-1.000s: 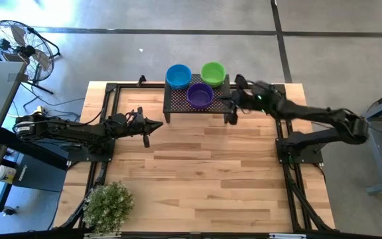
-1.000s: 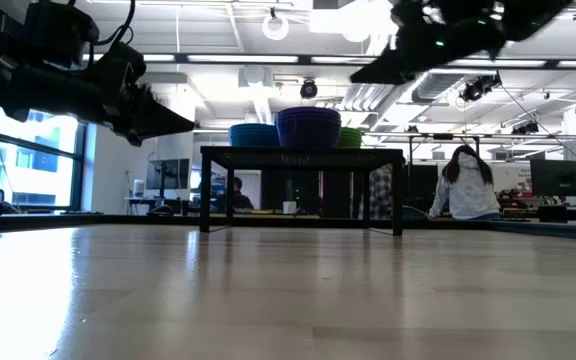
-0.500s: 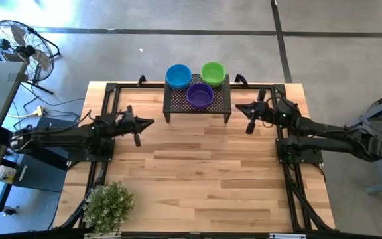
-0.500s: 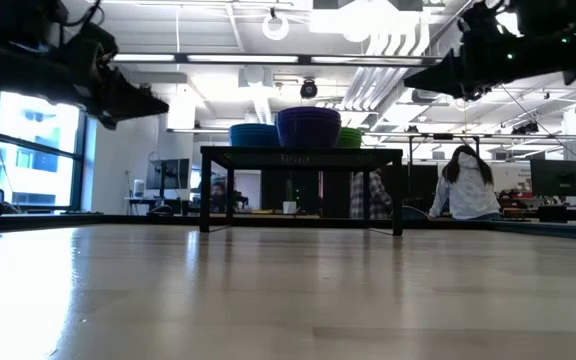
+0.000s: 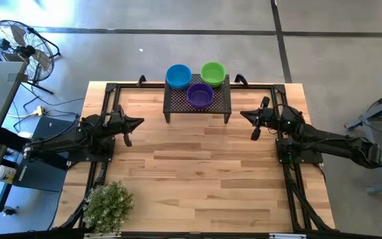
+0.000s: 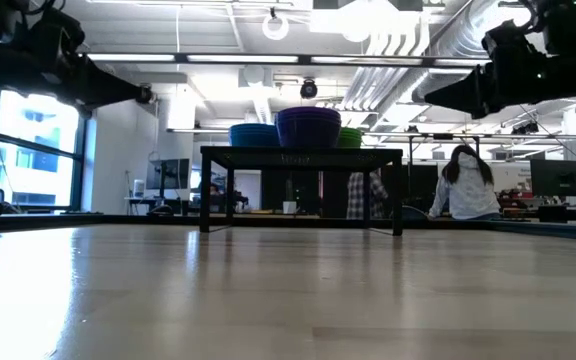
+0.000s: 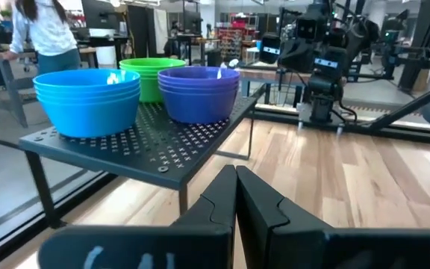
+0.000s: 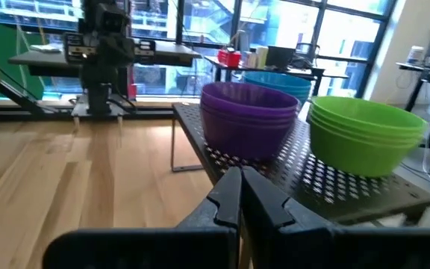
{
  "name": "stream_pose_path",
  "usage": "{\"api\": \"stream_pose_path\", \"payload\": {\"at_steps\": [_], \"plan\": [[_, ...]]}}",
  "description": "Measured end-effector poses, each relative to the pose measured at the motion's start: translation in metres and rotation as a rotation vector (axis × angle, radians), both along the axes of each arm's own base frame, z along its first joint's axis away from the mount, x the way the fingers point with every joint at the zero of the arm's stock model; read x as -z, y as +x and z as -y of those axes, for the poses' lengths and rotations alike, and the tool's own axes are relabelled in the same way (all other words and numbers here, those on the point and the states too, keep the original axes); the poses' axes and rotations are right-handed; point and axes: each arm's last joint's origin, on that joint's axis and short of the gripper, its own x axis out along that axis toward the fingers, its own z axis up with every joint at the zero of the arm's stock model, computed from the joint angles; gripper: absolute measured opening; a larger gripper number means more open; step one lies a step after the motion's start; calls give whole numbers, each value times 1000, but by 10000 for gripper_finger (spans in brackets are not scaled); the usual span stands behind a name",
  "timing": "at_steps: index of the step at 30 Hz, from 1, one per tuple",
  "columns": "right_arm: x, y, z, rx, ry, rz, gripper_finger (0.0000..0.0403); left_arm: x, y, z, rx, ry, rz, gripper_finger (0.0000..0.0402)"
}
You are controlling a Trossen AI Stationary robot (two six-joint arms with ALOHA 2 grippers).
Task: Pick & Place Mini bowls
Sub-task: Return to Home Position
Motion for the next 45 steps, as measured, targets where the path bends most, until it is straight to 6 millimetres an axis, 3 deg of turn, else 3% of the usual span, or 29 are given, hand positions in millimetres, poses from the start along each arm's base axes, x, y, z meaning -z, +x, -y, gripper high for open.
{"api": "stream_pose_path", "payload": {"at_steps": [10,21,27,33,38,45], "plan": [[9,-21,-3,24,29,86,0,16,2,-1,-32,-12,-17,0],[11,-20,-24,136,-30,108,0,17,2,-2,-46,-13,-16,0],[14,-23,-33,-7,-53,82,0,17,2,-2,-56,-12,-17,0],[18,-34,-28,-49,-8,60,0,17,1,-2,-73,-13,-17,0],[24,-36,-18,87,-3,78,0,18,1,-3,-77,-18,-23,0],[29,-36,-16,124,19,63,0,20,2,-3,-83,-19,-9,0]]}}
